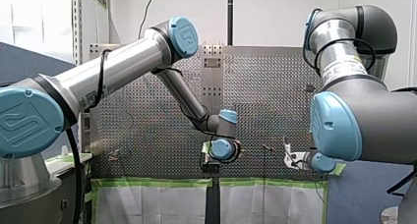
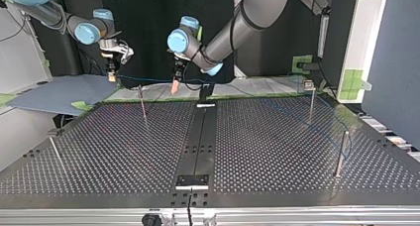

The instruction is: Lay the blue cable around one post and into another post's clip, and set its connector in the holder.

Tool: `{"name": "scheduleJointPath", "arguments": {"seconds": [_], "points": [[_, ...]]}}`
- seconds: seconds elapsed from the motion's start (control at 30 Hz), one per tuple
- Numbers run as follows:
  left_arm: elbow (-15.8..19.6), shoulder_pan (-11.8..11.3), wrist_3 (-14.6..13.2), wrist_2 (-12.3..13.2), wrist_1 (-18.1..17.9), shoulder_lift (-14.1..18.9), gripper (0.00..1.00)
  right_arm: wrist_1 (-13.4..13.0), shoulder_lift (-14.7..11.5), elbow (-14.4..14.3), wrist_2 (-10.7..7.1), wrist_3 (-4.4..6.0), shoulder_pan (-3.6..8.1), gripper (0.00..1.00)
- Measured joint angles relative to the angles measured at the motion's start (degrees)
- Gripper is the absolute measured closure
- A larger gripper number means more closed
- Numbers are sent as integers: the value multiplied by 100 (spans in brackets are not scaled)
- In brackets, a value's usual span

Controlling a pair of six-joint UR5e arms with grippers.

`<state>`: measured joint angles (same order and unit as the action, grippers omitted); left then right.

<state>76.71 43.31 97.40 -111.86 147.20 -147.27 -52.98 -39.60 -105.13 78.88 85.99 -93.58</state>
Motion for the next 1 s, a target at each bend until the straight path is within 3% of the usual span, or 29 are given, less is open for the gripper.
{"name": "scheduleJointPath", "arguments": {"seconds": [0.07, 0.1, 0.17, 0.23, 0.43, 1.0], "points": [[0, 16, -32, 13, -60, 0, 70, 23, 0, 14, 21, -1, 9, 72], [0, 27, -54, 19, -106, 1, 70, 30, 0, 21, 30, 0, 16, 72], [0, 47, -86, 26, -188, 0, 91, 40, 0, 38, 40, 3, 25, 72], [1, 69, -127, 40, -282, 1, 96, 42, 1, 56, 45, 6, 36, 72], [21, 131, -250, 155, -409, 0, 96, -22, 5, 73, 58, 31, 61, 72], [113, 147, -332, 99, -552, -6, 96, -430, 34, 111, 63, 115, 84, 72]]}}
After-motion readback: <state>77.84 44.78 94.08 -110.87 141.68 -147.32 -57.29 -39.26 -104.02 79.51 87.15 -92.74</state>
